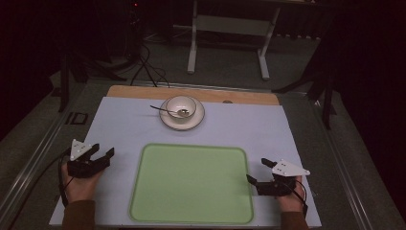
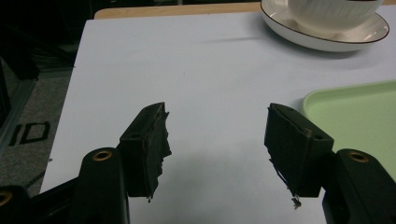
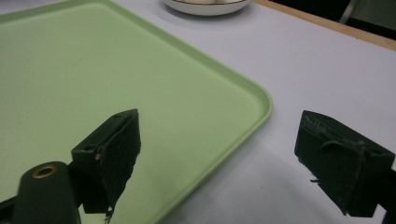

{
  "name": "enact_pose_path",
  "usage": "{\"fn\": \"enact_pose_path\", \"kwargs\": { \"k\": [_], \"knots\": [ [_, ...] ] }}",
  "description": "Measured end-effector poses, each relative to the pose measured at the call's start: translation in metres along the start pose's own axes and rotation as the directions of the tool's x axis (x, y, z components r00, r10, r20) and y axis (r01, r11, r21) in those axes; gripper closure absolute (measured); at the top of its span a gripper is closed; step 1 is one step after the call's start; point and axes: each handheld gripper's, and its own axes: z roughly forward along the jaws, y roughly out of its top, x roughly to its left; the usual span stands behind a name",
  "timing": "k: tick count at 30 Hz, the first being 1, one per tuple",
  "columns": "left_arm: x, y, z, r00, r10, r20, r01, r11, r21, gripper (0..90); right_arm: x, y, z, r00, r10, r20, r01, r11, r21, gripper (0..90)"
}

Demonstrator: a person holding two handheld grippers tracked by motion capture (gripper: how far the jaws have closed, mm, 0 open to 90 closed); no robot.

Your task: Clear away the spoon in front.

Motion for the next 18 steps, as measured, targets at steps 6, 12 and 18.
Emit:
{"fn": "enact_pose_path", "kwargs": {
  "k": [6,12,18],
  "knots": [
    [-0.0009,0.0004,-0.0007,1.0000,0.003,-0.004,-0.003,1.0000,-0.001,39.2,0.0003,0.0007,-0.0025,0.9997,-0.012,0.023,0.013,1.000,-0.019,13.9],
    [-0.0008,0.0006,-0.0016,0.9998,-0.020,0.007,0.020,0.9998,-0.009,39.2,0.0011,0.0017,-0.0031,0.9990,-0.030,0.034,0.031,0.999,-0.029,13.9],
    [-0.0051,0.0016,-0.0011,0.9991,-0.029,0.030,0.029,0.9995,-0.010,39.3,0.0014,0.0025,-0.0042,0.9983,-0.040,0.043,0.041,0.998,-0.039,13.9]
  ]
}}
